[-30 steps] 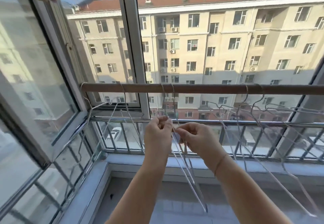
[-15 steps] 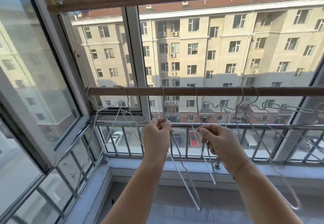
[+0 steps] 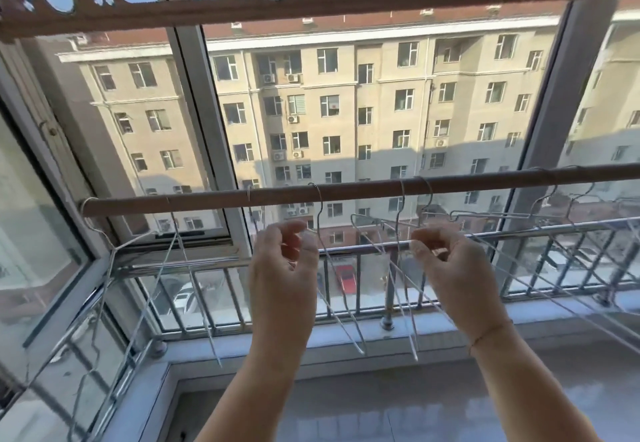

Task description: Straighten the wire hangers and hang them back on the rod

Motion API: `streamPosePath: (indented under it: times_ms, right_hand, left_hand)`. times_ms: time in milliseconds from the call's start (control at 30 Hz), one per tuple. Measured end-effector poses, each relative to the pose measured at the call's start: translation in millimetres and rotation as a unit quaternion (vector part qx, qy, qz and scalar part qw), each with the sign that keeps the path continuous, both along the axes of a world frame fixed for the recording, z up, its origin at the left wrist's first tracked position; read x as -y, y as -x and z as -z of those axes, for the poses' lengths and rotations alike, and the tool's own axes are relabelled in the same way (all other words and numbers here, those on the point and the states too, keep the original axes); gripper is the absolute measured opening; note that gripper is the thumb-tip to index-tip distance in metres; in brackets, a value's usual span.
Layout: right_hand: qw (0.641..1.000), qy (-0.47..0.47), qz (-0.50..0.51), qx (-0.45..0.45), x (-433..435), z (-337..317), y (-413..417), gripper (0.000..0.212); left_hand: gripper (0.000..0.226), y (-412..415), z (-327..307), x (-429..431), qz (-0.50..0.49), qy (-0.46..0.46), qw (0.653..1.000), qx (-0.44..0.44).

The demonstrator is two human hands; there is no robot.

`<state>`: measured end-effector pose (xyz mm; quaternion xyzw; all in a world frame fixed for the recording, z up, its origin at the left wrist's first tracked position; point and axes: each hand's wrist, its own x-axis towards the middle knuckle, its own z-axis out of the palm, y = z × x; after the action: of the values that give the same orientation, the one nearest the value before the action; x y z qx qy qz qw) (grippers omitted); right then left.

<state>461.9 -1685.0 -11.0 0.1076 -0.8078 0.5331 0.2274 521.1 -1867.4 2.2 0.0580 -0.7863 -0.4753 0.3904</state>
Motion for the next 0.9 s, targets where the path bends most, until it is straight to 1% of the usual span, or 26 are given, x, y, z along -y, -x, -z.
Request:
streamPosePath:
  times_ms: [67, 100, 167, 233, 333, 367, 433, 500, 567, 700, 900]
  right_hand:
    - [0.998, -0.032, 0.045, -0.037, -19.6, -1.3, 3.0, 0.012]
    - [0.996, -0.049, 0.060, -0.041, -28.2, -0.3, 5.3, 0.014]
    - [0.993, -0.094, 0.066, -0.020, -43.6, 5.3, 11.3, 0.019]
    - [0.990, -0.134, 0.020, 0.024, -54.6, 13.3, 16.8, 0.024]
    - [0.983, -0.154, -0.056, 0.088, -66.1, 23.9, 26.3, 0.029]
    - [0.981, -0.154, -0.072, 0.095, -69.4, 26.4, 29.5, 0.028]
    - [0.980, -0.139, -0.103, 0.101, -74.7, 30.0, 34.3, 0.021]
    - [0.977, -0.112, -0.144, 0.114, -78.7, 31.8, 38.1, 0.010]
    - [0.972, -0.087, -0.178, 0.127, -82.1, 31.6, 40.8, 0.005]
    - [0.974, -0.074, -0.178, 0.117, -94.1, 28.9, 44.8, 0.008]
    - [0.976, -0.034, -0.175, 0.124, -115.2, 31.5, 47.6, 0.008]
  left_hand:
    - [0.012, 2.9, -4.7, -25.6, 0.062, 0.012, 0.998, 0.029]
    - [0.014, 6.2, -4.6, -38.4, 0.079, 0.018, 0.996, 0.044]
    - [0.020, 15.5, 0.3, -61.4, 0.087, 0.029, 0.994, 0.064]
    - [0.028, 26.9, 9.7, -79.7, 0.070, 0.050, 0.993, 0.083]
    - [0.041, 42.1, 24.5, -99.6, 0.038, 0.069, 0.987, 0.137]
    - [0.042, 46.6, 28.1, -105.1, 0.024, 0.069, 0.985, 0.156]
    - [0.035, 53.9, 33.4, -114.7, -0.011, 0.069, 0.981, 0.179]
    - [0.024, 58.1, 35.2, -121.9, -0.038, 0.065, 0.979, 0.190]
    - [0.021, 60.2, 35.2, -128.1, -0.052, 0.055, 0.979, 0.190]
    - [0.019, 60.0, 35.3, -136.4, -0.086, 0.038, 0.979, 0.181]
    - [0.019, 60.9, 33.8, -140.9, -0.092, 0.033, 0.978, 0.185]
